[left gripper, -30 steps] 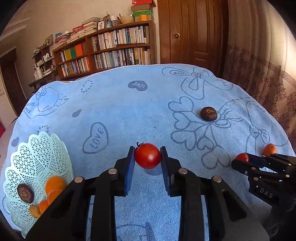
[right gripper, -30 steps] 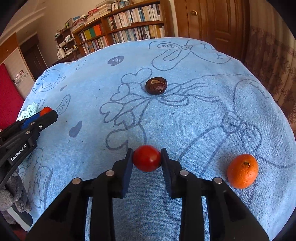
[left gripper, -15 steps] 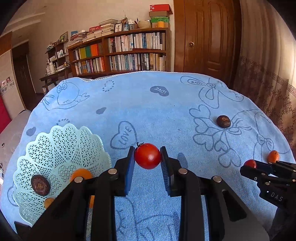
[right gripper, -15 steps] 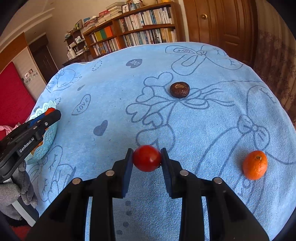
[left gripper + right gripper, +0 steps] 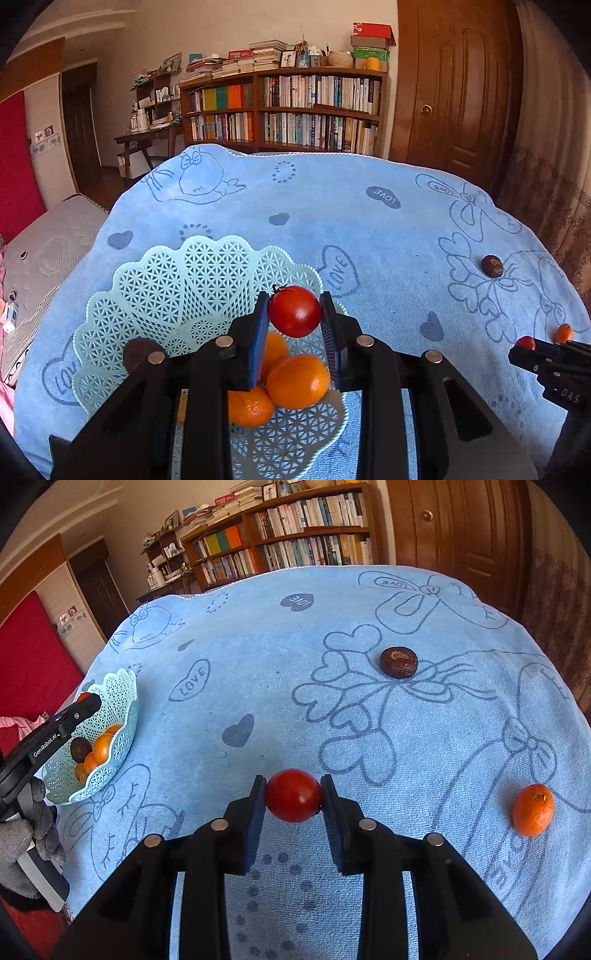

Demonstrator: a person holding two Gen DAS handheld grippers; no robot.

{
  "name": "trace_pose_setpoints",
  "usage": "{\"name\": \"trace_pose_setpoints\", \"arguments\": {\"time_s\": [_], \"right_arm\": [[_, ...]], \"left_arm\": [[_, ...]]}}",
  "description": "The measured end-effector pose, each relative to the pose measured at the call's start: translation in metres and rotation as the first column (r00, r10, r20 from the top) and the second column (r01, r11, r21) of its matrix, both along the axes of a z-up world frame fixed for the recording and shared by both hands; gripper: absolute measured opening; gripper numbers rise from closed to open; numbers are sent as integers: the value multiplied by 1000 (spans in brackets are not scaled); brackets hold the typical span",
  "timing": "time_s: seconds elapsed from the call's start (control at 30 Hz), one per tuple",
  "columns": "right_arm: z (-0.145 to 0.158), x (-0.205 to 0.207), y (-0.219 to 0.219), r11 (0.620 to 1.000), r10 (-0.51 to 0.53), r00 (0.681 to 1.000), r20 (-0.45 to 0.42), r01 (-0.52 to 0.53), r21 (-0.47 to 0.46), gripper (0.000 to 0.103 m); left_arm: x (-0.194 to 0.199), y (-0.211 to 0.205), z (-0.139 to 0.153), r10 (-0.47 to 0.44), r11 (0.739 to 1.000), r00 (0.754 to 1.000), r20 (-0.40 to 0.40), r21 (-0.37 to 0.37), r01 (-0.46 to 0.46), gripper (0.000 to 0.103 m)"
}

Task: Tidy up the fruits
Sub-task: 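Carry the tomato into the basket and open the left tool while the right tool carries its tomato over, then lower the tomato into the basket and open the right tool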

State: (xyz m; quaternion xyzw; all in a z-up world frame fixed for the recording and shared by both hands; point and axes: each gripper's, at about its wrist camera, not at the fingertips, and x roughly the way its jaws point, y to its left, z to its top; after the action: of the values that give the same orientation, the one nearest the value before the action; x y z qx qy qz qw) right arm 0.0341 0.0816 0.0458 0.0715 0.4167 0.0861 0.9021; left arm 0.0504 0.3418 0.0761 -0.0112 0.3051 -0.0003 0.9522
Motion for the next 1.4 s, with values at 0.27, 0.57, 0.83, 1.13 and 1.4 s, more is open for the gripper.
{"name": "trace_pose_setpoints", "arguments": {"time_s": [0.27,0.57,0.83,1.13,1.4], "right_arm": [[13,3,29,998,57,998,18,-56,-4,30],[35,9,72,988,155,987,46,-155,0,30],[50,24,131,951,291,956,50,-294,91,30],[42,44,194,910,387,922,3,-383,162,30],[44,51,215,902,404,914,20,-402,157,32]], "left_arm": [[-3,39,13,56,997,998,12,-49,-55,30],[-14,75,31,153,980,987,57,-135,-144,90],[-21,98,42,206,965,975,79,-180,-189,99],[-26,114,47,229,953,970,85,-220,-206,100],[-27,122,47,246,942,966,74,-253,-220,100]]}}
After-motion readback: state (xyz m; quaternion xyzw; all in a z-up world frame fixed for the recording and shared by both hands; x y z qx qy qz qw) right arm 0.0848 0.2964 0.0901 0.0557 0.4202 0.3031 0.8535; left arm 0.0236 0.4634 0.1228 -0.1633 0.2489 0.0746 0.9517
